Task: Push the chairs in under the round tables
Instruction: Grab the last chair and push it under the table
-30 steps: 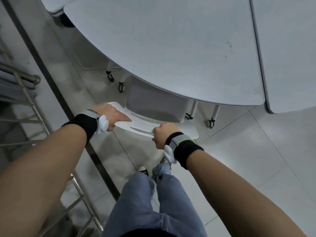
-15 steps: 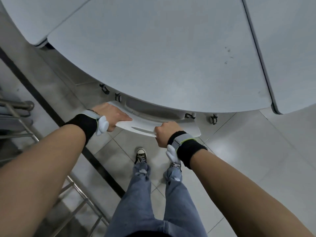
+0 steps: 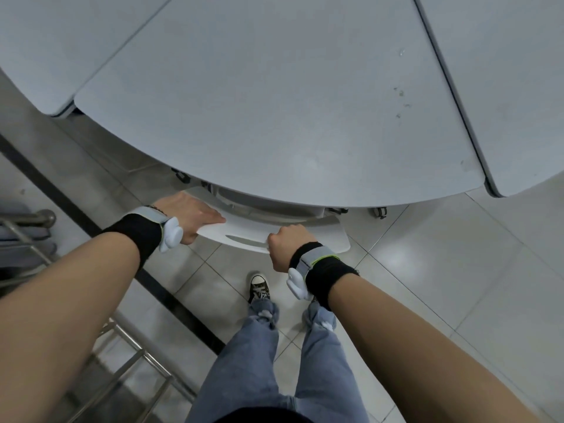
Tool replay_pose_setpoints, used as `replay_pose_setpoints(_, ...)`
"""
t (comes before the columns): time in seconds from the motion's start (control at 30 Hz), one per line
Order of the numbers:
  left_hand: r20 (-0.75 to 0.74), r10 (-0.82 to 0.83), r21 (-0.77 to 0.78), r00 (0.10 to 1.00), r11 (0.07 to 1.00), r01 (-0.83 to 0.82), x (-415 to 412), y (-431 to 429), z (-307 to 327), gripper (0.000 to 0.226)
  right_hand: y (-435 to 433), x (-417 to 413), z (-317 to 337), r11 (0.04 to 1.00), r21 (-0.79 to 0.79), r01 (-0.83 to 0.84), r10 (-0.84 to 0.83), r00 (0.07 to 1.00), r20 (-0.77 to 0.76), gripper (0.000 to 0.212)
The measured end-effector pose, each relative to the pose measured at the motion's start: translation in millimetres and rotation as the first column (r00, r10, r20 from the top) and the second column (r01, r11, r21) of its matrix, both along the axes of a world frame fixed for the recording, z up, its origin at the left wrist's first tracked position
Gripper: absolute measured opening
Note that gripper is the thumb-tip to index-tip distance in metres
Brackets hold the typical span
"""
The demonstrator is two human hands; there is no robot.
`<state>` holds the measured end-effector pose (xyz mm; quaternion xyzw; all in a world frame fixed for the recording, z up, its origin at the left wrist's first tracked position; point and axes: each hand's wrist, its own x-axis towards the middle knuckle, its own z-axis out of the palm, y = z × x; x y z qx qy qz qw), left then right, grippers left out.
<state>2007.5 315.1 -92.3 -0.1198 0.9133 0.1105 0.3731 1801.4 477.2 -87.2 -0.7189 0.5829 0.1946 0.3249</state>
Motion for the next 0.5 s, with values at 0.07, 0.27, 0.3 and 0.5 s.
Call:
replay_pose_setpoints(0.07,-0.015,-0.009,0.01,1.0,1.0,0.009,0,-3,-1,0.071,-2,0,0,1.0,0.001,-0.008,0.008,1.0,-0.005,0.012)
replay_pose_setpoints(0.27,-0.066,-0.02,0.005,0.998,1.0,0.02,0,-2,0,0.069,-1,1,2,1.0,0.001,-0.018,0.018,0.999,-0.029,0.024)
replay_pose_setpoints(0.3,-0.07,-0.021,0.003,0.997,1.0,0.021,0,0,0,0.069,0,1,1,1.0,-0.004,-0.007,0.007,1.0,-0.029,0.025)
replay_pose_setpoints(0.5,0.003,0.055,-0.029,0.998,0.998,-0.055,-7,17,6,0.066,14,0,-1,0.989,-0.122,0.078,-0.079,0.997,-0.007,0.03)
